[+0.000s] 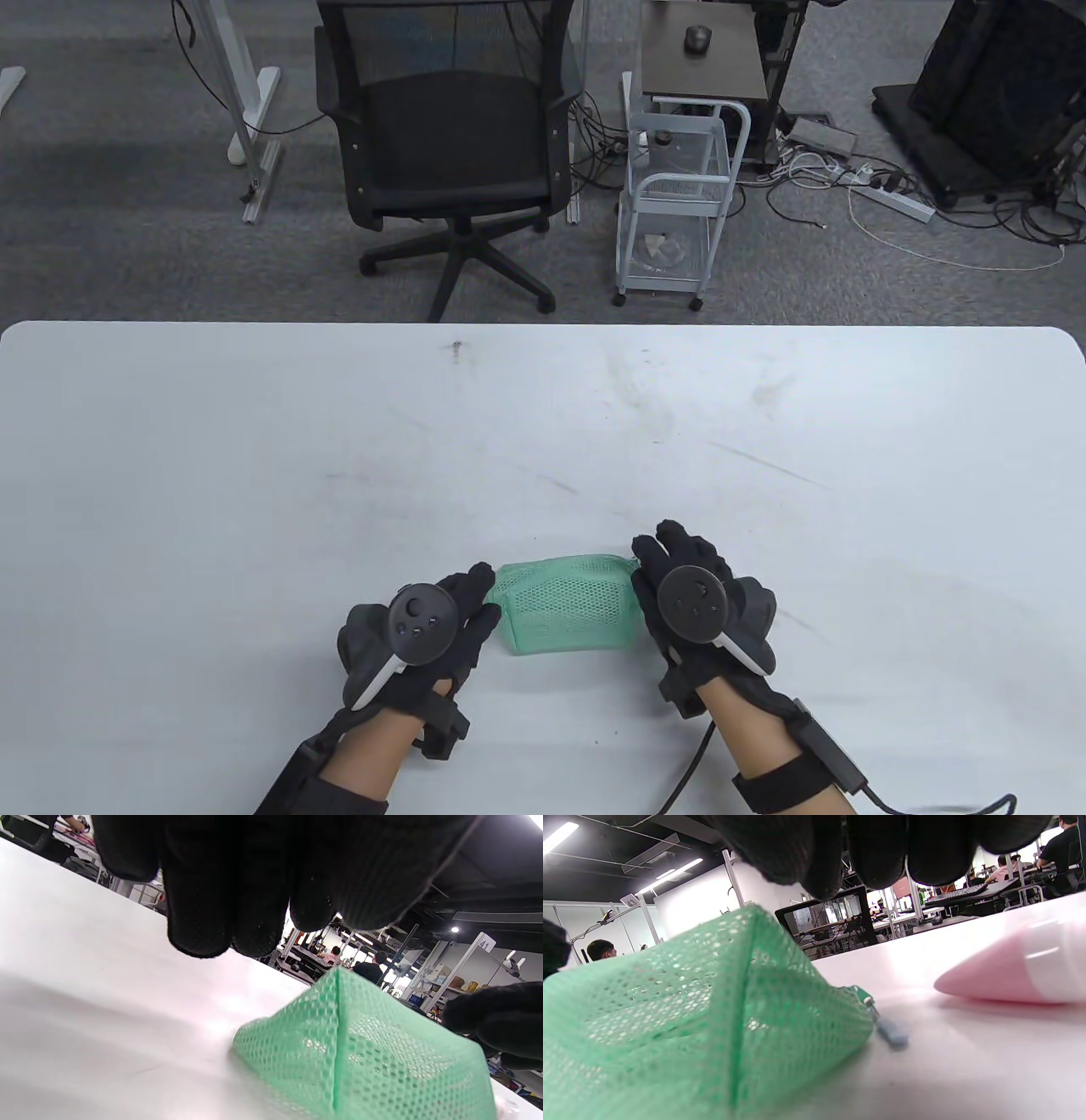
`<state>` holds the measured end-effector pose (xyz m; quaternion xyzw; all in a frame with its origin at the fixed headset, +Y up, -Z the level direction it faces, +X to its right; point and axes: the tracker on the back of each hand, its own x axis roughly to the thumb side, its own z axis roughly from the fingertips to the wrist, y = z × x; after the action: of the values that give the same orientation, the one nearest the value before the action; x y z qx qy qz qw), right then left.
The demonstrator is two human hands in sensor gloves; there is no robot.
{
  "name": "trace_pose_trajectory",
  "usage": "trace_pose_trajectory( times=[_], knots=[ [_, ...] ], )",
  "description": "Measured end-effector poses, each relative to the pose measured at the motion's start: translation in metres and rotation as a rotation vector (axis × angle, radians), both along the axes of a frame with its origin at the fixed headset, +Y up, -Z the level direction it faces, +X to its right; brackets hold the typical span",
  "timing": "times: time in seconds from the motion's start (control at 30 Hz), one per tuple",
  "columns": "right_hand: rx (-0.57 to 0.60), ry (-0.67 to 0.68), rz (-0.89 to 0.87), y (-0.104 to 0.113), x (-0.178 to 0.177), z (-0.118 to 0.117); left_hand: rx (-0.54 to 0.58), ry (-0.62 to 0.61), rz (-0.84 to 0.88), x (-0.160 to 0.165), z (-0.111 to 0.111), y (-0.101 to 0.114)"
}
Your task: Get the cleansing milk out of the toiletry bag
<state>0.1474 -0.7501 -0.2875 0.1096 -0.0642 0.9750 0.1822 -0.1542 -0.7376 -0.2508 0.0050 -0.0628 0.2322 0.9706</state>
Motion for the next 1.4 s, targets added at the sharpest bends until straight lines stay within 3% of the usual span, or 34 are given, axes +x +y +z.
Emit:
trace_pose_trajectory(
  times=[0.3,0.87,1.4],
  knots=[
    [0.09,0.02,0.057,0.013,0.007,0.012,0.136,0.019,-0.085,0.0,0.011,0.018],
    [0.171,0.056,0.161,0.033,0.002,0.035,0.24,0.019,-0.151,0.004,0.026,0.035],
    [0.017,0.077,0.202,0.025,-0.002,0.035,0.252,0.022,-0.188,0.006,0.028,0.035]
  ],
)
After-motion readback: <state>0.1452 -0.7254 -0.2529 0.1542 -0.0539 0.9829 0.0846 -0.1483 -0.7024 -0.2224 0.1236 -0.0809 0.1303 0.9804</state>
